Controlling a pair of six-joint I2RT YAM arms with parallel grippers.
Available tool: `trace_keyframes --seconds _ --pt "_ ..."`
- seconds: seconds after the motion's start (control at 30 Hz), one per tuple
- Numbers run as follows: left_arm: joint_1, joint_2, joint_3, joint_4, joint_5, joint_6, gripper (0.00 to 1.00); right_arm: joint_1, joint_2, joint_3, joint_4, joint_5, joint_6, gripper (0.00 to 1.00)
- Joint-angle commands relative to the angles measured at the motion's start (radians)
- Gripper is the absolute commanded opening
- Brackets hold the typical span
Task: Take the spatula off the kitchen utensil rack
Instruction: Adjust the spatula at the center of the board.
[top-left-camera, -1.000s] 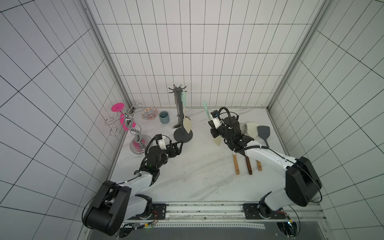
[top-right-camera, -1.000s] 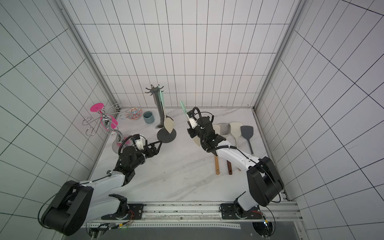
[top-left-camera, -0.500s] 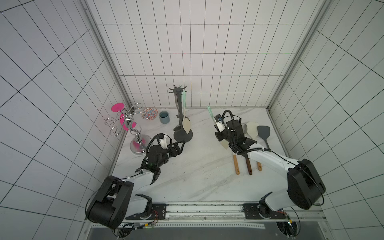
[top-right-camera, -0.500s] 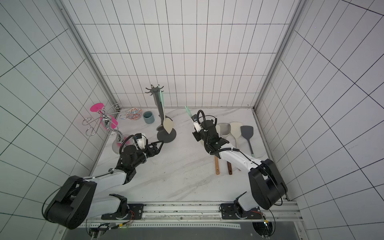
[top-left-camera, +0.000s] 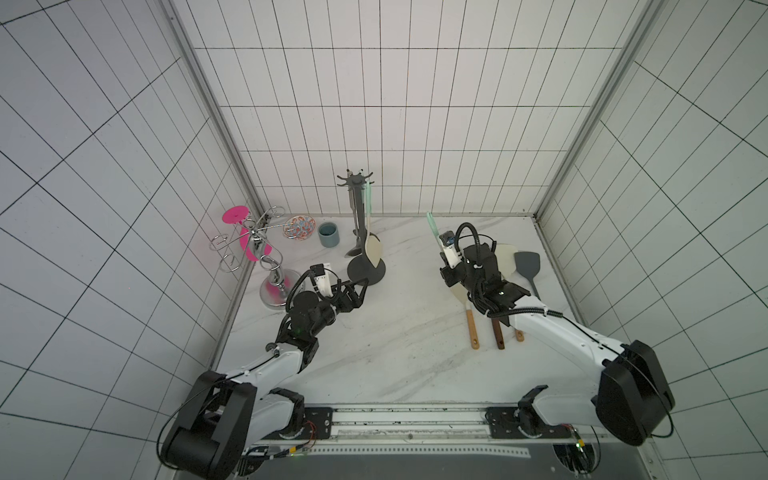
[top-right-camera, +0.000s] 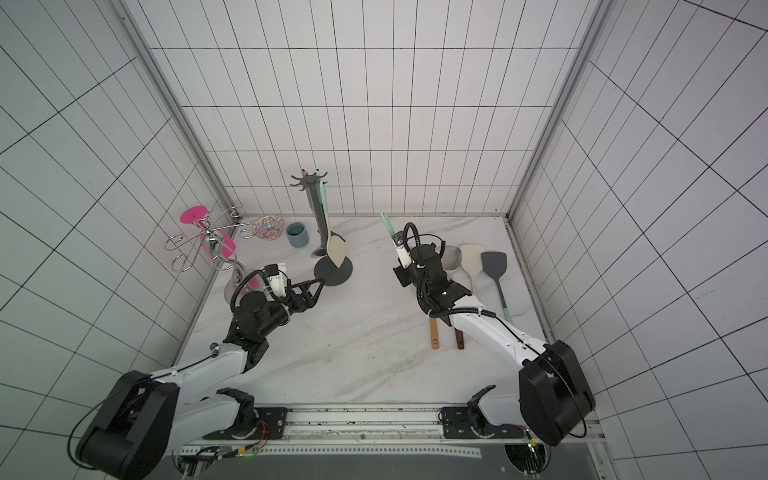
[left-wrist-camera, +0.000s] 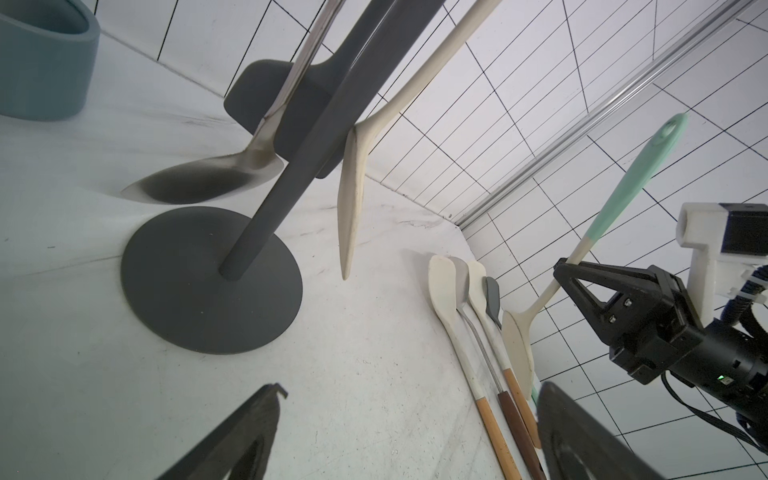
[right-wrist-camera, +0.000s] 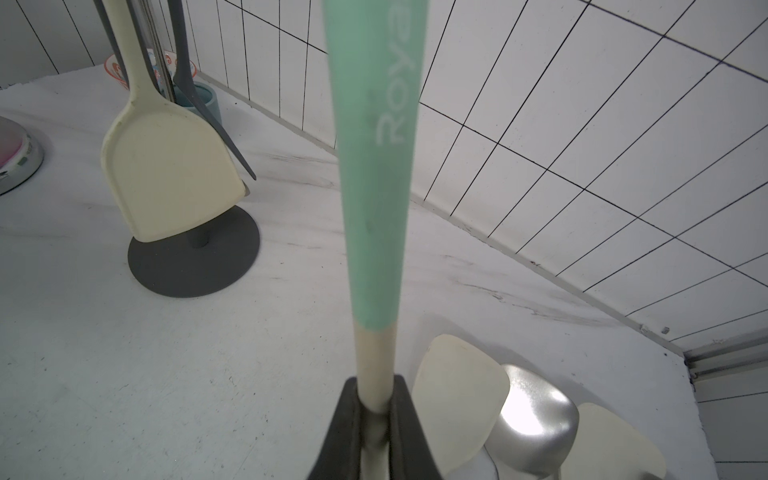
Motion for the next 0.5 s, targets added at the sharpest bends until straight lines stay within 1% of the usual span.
trace_keyframes --seconds 0.0,0.1,0.2,0.33,0.47 --pt "0.001 -0.045 -0.017 -0.017 -0.019 0.033 0.97 -0.004 -0.028 -0.053 -0.051 -0.008 0.026 0.00" --pt "0.001 -0.097 -0.015 -0.049 -0.018 0.038 0.97 -0.003 -0.020 -0.056 -0.059 -0.038 0.014 0.00" --pt "0.001 -0.160 -0.005 -0.088 -0.010 0.039 0.97 0.016 0.017 -0.037 -0.074 -0.021 -0.020 0.00" --pt "0.001 -0.215 0.009 -0.120 -0.003 0.017 0.98 0.055 0.072 -0.020 -0.080 0.027 -0.104 0.00" --pt "0.001 -0.221 0.009 -0.114 0.001 -0.014 0.98 0.096 0.120 -0.006 -0.082 0.093 -0.184 0.00"
